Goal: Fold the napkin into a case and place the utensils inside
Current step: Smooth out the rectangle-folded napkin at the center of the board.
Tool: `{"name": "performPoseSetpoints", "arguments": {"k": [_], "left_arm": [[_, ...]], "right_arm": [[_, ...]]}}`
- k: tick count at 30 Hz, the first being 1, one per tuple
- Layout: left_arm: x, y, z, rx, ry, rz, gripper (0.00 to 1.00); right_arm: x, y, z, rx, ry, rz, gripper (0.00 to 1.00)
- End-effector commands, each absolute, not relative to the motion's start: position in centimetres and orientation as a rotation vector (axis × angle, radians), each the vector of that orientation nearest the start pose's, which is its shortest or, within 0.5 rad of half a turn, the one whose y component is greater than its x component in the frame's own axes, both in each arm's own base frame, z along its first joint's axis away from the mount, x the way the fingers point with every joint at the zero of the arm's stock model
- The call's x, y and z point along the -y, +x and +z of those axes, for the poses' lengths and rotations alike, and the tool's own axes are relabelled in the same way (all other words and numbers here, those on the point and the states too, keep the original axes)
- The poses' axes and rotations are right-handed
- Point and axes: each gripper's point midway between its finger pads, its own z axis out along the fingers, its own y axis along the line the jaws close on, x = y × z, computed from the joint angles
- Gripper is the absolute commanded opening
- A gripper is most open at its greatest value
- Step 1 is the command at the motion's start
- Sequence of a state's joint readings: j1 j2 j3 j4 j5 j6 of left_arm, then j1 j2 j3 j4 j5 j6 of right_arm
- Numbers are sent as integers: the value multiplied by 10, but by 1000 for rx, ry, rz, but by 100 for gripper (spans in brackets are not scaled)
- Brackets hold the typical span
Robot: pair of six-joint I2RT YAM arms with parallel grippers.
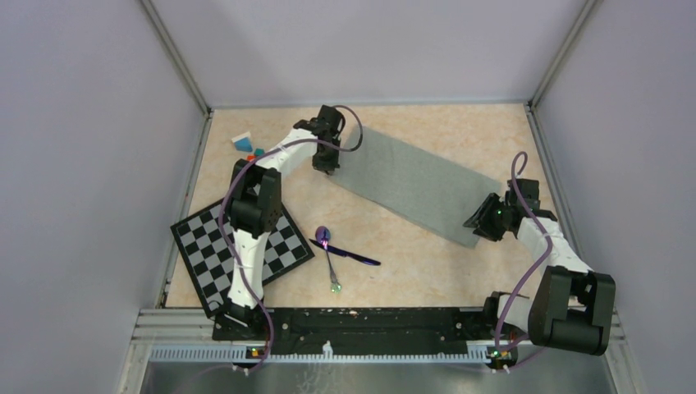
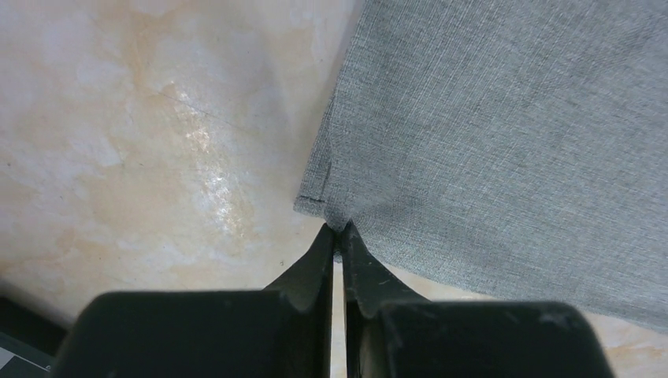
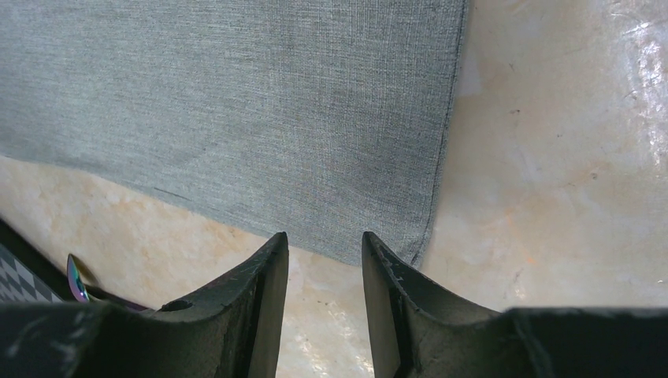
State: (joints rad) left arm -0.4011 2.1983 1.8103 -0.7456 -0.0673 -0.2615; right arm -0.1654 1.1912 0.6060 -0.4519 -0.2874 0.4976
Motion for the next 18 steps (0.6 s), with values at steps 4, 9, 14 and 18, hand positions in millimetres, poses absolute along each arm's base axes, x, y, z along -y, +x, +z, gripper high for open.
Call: {"name": "performPoseSetpoints", "arguments": {"k": [4, 9, 14, 18], "left_arm": [[196, 473, 51, -2667, 176, -107, 8], [196, 475, 40, -2681, 177, -105, 8], [191, 474, 27, -2703, 175, -83, 9], [191, 472, 22, -2719, 172, -89, 9]], "right_arm": [[-29, 267, 63, -2470, 695, 510, 39], [-31, 267, 62, -2472, 688, 526, 39], [-40, 268, 61, -2486, 669, 578, 40], [-48, 264, 50, -2554, 641, 565, 41]]}}
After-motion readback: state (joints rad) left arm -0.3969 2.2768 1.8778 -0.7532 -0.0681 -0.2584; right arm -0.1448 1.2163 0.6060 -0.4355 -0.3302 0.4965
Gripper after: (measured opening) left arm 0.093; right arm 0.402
